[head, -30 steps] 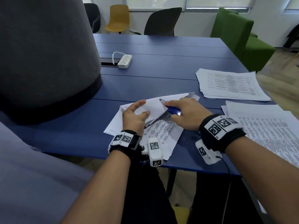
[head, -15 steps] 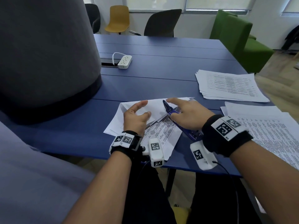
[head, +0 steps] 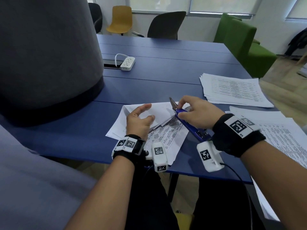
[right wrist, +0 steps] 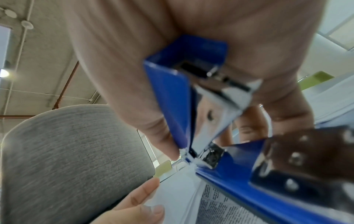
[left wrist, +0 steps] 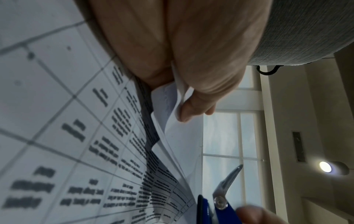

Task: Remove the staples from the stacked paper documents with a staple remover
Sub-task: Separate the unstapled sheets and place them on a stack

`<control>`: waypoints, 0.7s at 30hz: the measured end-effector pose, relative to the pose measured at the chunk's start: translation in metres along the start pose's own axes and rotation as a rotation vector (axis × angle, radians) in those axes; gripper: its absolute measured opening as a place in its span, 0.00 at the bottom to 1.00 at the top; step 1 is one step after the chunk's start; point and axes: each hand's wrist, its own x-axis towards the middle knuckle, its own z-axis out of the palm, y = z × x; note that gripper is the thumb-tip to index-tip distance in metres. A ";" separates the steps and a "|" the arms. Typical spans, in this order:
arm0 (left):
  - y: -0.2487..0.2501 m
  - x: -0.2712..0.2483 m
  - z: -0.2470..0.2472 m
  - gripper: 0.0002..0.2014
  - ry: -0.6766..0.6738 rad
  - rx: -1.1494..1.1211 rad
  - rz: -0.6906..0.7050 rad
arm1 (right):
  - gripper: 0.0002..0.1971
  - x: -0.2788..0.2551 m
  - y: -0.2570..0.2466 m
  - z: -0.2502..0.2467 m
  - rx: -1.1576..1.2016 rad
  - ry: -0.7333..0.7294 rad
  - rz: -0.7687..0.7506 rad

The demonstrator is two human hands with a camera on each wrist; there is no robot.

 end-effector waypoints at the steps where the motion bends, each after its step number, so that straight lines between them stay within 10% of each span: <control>1: 0.000 0.000 0.000 0.23 0.002 -0.008 0.001 | 0.08 0.000 -0.001 0.000 -0.001 -0.015 -0.006; 21: 0.000 0.000 0.000 0.25 -0.018 -0.101 0.076 | 0.21 0.005 -0.005 0.005 0.198 -0.178 0.066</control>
